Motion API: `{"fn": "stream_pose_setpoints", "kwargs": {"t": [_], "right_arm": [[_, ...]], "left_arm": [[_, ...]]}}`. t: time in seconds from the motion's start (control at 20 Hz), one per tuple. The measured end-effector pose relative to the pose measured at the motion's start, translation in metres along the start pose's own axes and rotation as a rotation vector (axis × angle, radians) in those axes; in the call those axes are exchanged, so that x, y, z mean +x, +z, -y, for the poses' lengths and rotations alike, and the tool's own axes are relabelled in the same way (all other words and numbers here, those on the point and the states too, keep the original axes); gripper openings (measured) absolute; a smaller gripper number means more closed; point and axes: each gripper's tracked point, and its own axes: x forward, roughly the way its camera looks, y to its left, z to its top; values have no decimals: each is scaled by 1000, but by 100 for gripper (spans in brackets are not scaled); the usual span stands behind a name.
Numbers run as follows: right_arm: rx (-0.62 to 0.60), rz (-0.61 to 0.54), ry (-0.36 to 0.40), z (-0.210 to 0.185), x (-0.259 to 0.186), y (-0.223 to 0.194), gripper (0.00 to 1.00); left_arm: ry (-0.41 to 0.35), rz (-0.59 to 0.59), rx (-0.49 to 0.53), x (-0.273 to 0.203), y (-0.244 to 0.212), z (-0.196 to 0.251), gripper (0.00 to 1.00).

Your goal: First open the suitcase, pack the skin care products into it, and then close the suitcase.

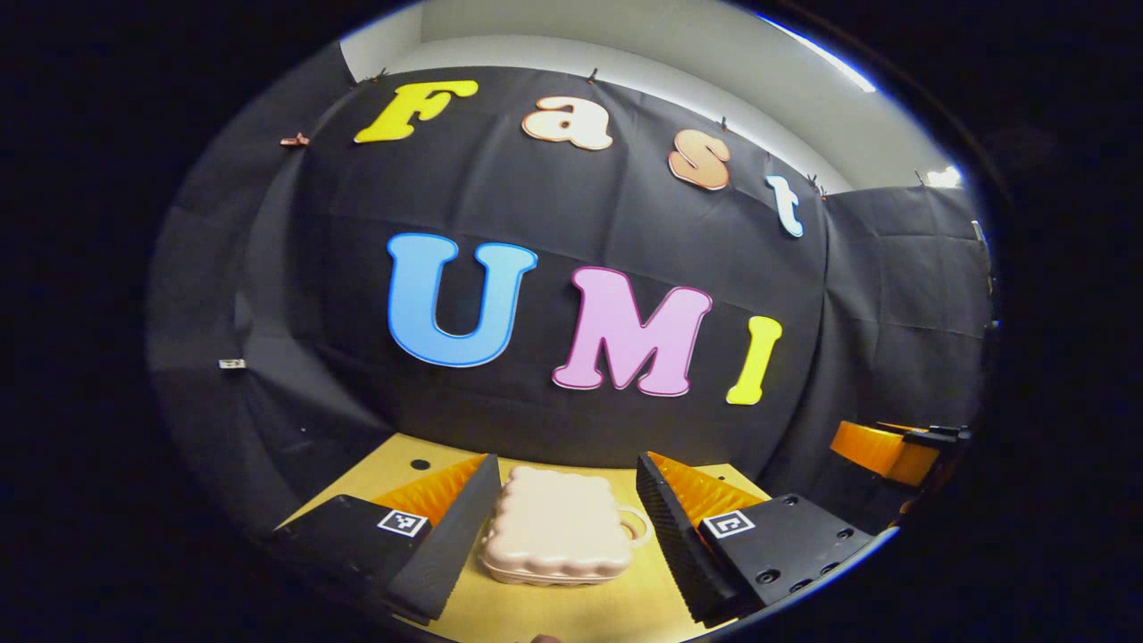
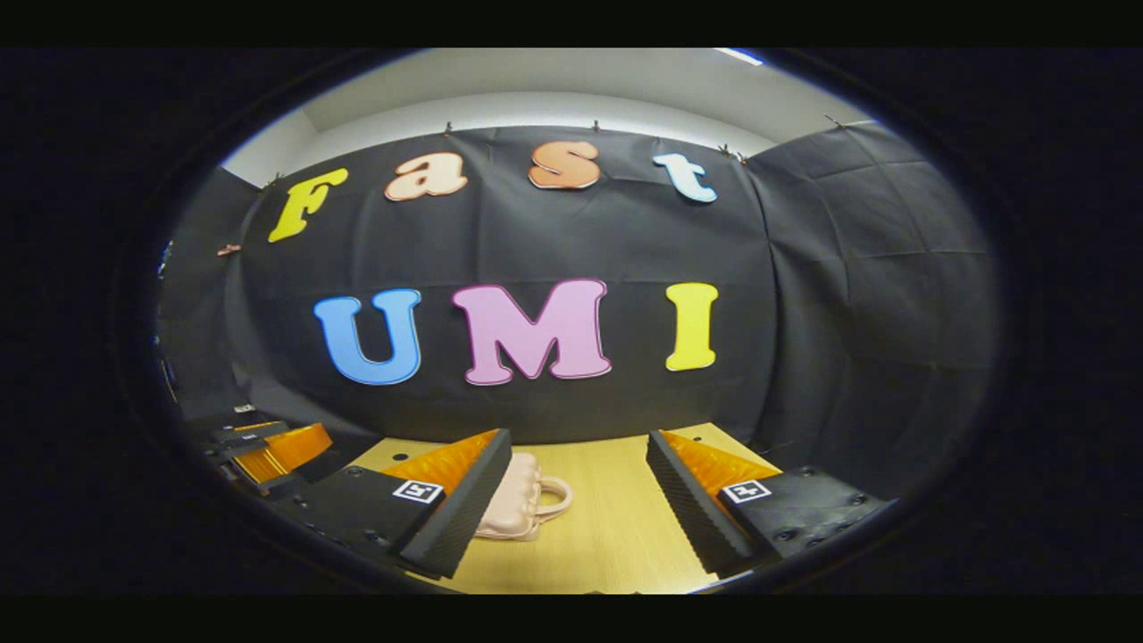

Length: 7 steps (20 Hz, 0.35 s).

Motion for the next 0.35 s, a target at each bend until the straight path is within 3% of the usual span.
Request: {"fn": "stream_pose_setpoints", "kwargs": {"t": [0.1,0.2,0.25,0.35], "right_arm": [[-12,26,22,-6,-16,12,96],[-2,67,49,-5,-32,27,97],[8,90,64,-4,-37,33,90],[9,107,101,4,-47,38,90]], "left_arm": [[41,17,58,-25,12,-16,96],[38,48,86,-36,27,-3,96],[30,61,95,-41,34,4,96],[22,79,95,-55,42,6,96]]}}
